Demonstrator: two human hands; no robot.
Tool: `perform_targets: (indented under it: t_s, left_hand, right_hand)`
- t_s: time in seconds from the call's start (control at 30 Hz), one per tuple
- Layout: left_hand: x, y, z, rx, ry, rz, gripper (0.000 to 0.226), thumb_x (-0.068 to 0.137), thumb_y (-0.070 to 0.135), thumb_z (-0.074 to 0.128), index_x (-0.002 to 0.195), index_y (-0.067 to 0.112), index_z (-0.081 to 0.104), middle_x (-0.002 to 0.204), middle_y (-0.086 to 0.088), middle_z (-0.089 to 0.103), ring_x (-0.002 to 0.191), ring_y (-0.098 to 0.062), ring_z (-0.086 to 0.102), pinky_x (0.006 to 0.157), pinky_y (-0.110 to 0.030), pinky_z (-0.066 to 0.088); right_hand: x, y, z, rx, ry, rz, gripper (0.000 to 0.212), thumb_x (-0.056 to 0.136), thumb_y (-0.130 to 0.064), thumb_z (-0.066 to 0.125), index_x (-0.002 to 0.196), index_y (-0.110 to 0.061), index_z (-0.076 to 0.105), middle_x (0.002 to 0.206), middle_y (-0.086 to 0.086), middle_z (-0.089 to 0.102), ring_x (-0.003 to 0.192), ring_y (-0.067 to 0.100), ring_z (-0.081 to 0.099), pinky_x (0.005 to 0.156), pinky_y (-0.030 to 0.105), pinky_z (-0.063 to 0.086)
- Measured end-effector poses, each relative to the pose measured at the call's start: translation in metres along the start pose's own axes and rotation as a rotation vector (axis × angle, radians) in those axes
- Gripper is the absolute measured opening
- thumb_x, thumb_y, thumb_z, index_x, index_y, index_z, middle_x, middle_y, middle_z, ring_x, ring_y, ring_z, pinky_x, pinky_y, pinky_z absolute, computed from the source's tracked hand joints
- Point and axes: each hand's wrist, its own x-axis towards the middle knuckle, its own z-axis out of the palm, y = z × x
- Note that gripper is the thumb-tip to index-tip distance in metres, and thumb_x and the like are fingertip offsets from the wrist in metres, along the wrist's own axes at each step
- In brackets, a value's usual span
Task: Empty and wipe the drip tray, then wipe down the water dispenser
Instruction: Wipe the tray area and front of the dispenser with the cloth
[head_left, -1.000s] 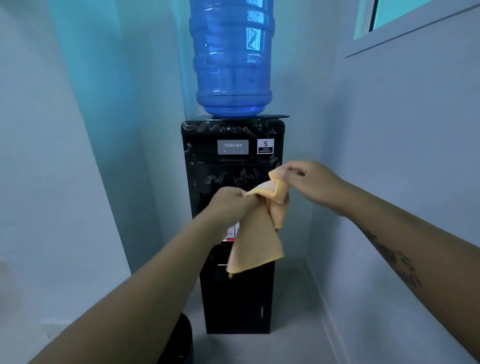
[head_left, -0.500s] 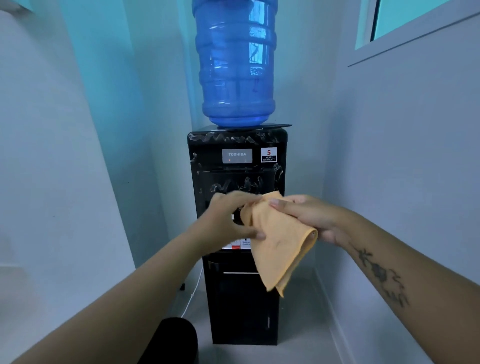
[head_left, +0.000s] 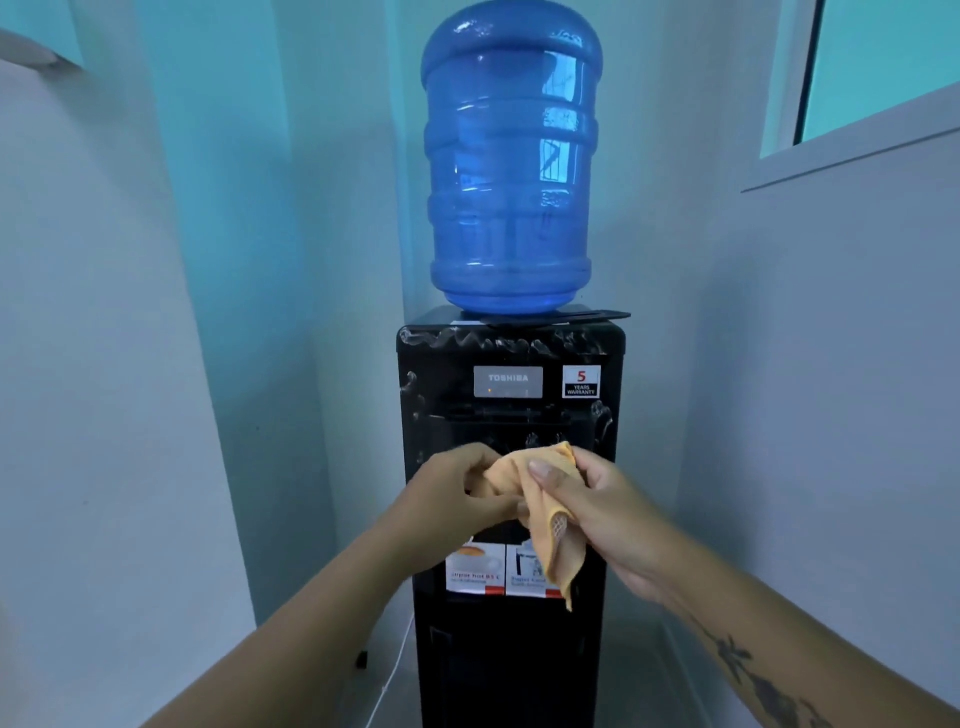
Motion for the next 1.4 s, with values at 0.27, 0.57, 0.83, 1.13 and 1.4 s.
perform_targets:
  t_s: [0.27,0.57,0.83,1.13,1.4]
  left_hand:
    - [0.115,0.021,-0.049,0.206,0.352,-0.022,0.043,0.079,0.062,0.07,0.104,0.03,0.056,0.102,0.01,0.056,0.113,-0.015,0.047,0.086,-0.03,0.041]
    - [0.217,0.05,-0.067,0.815,0.099,-0.202,0.072,0.077,0.083,0.05,0.103,0.015,0.056,0.112,-0.011,0.058,0.132,-0.032,0.028,0.099,-0.044,0.032]
    - [0.24,0.056,-0.079,0.691,-0.075,-0.208,0.068,0.065,0.078,0.069,0.097,0.019,0.069,0.084,-0.009,0.075,0.074,-0.025,0.071,0.085,-0.034,0.054]
    - [0.22,0.076,-0.063,0.754,-0.106,-0.236,0.075,0.081,0.073,0.058,0.121,0.01,0.063,0.076,-0.002,0.056,0.082,-0.024,0.055,0.08,-0.033,0.039]
    - [0.206,0.077,-0.062,0.709,-0.003,-0.275,0.068,0.084,0.06,0.066,0.134,0.015,0.055,0.132,-0.013,0.057,0.123,-0.033,0.053,0.106,-0.044,0.041]
  right_hand:
    - [0.048,-0.016,-0.06,-0.047,0.24,-0.085,0.025,0.09,-0.038,0.067,0.111,-0.024,0.067,0.097,-0.005,0.076,0.093,0.014,0.072,0.086,0.033,0.055]
    - [0.081,-0.038,-0.098,-0.128,0.196,-0.148,0.022,0.09,-0.038,0.067,0.106,-0.024,0.068,0.096,-0.004,0.076,0.091,0.011,0.072,0.082,0.03,0.054]
    - [0.084,-0.035,-0.11,-0.143,0.179,-0.159,0.018,0.09,-0.038,0.066,0.103,-0.026,0.07,0.092,-0.004,0.076,0.085,0.011,0.072,0.072,0.025,0.052]
    - [0.076,-0.039,-0.119,-0.178,0.237,-0.14,0.02,0.088,-0.041,0.067,0.101,-0.025,0.069,0.089,-0.004,0.076,0.083,0.011,0.072,0.071,0.026,0.052]
    - [0.073,-0.036,-0.119,-0.182,0.239,-0.103,0.016,0.089,-0.037,0.067,0.101,-0.027,0.069,0.091,-0.007,0.076,0.085,0.011,0.072,0.073,0.025,0.055]
